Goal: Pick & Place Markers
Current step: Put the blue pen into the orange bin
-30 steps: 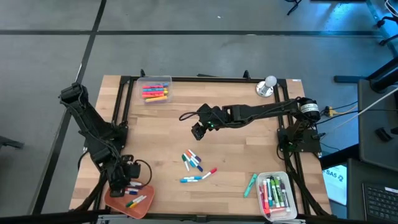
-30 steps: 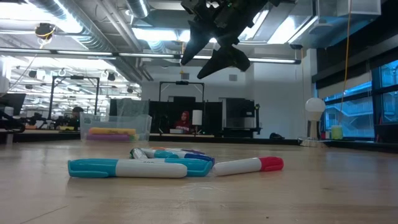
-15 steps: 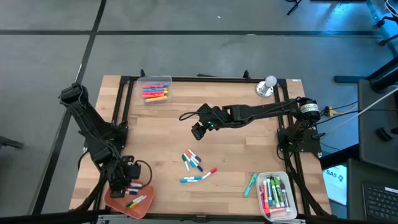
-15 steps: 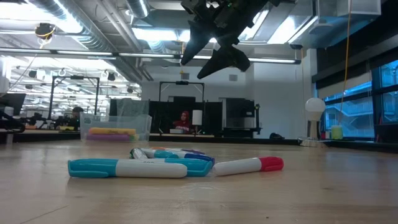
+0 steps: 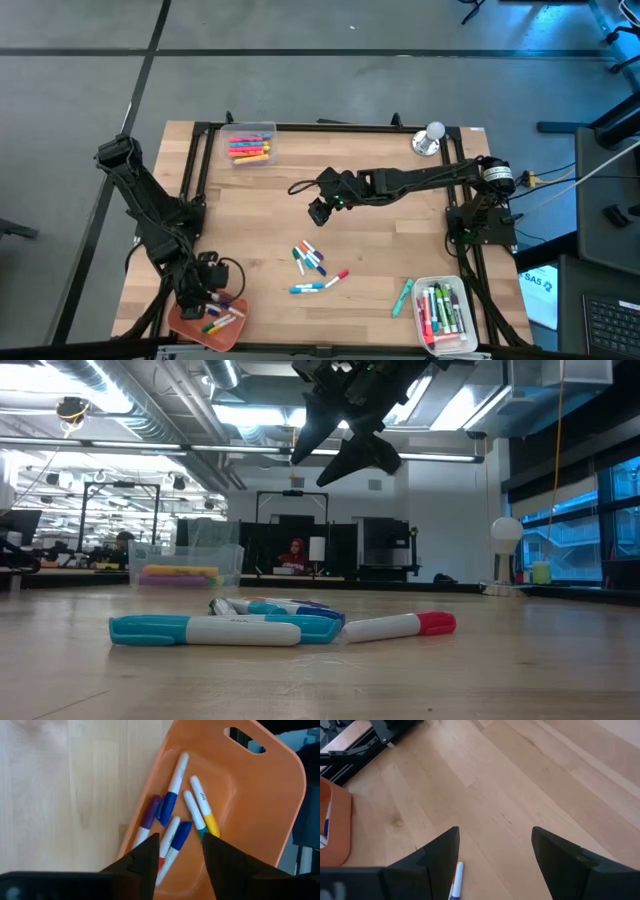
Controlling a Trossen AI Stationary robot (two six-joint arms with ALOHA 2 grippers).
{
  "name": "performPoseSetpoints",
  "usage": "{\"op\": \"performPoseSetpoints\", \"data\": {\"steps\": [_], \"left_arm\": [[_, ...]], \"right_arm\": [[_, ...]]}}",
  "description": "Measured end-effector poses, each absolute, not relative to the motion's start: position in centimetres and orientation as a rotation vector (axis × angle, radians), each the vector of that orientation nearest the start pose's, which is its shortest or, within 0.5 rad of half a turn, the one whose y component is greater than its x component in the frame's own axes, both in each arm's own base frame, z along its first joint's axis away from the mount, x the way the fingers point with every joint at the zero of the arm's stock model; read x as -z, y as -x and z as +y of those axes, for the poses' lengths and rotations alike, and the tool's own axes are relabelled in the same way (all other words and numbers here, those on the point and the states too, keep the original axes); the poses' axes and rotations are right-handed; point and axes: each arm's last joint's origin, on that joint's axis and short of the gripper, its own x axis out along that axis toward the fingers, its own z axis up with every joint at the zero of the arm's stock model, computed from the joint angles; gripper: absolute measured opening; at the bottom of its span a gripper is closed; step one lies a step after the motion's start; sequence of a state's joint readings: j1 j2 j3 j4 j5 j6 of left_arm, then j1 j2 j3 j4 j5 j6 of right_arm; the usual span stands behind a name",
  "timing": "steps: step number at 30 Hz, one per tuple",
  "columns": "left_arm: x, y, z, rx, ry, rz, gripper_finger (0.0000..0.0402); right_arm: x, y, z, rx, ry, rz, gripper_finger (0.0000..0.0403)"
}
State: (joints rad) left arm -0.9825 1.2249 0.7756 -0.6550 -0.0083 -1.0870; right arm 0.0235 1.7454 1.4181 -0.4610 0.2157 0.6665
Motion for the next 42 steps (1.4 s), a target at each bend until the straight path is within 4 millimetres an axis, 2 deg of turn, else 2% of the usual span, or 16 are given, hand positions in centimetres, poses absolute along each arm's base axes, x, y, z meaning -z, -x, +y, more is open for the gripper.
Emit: {"op": "performPoseSetpoints", "data": {"steps": [5, 12, 16, 19, 22, 25, 30, 35, 39, 42], "left_arm": [[-21.9, -13.2, -17.2, 0.151, 0.403, 1.305, 0.0169], [-23.0, -15.2, -13.4, 0.017, 0.336, 1.303, 0.0178], [-24.0, -17.1, -11.2, -0.017, 0.222, 1.195, 0.0178], [-24.4, -18.5, -9.4, -0.105, 0.131, 1.099, 0.0178], [-24.8, -20.0, -7.8, -0.183, 0.096, 0.991, 0.0178], [-25.2, -21.3, -6.4, -0.191, 0.112, 0.920, 0.0178], [-25.5, -23.2, -4.6, -0.157, 0.137, 0.838, 0.0177], [-25.5, -25.0, -3.5, -0.154, 0.103, 0.751, 0.0175], [-25.0, -27.0, -3.1, -0.163, 0.024, 0.671, 0.0178], [-24.1, -28.3, -3.2, -0.161, -0.028, 0.647, 0.0178]], "right_arm": [[-27.6, -38.1, 0.5, 0.426, -0.516, 0.731, 0.0247], [-30.3, -36.8, 1.0, 0.458, -0.369, 0.890, 0.0247], [-32.1, -35.2, 1.3, 0.570, -0.248, 0.987, 0.0247], [-32.2, -33.4, 1.6, 0.739, -0.134, 1.069, 0.0247], [-31.8, -31.6, 2.0, 0.852, -0.102, 1.126, 0.0247], [-31.1, -30.5, 3.0, 0.859, -0.164, 1.131, 0.0247], [-29.0, -30.1, 5.1, 0.737, -0.331, 1.048, 0.0247], [-25.5, -30.1, 6.6, 0.583, -0.500, 0.923, 0.0247], [-23.1, -29.5, 7.3, 0.536, -0.654, 0.793, 0.0241], [-22.5, -29.0, 7.8, 0.551, -0.738, 0.754, 0.0224]]}}
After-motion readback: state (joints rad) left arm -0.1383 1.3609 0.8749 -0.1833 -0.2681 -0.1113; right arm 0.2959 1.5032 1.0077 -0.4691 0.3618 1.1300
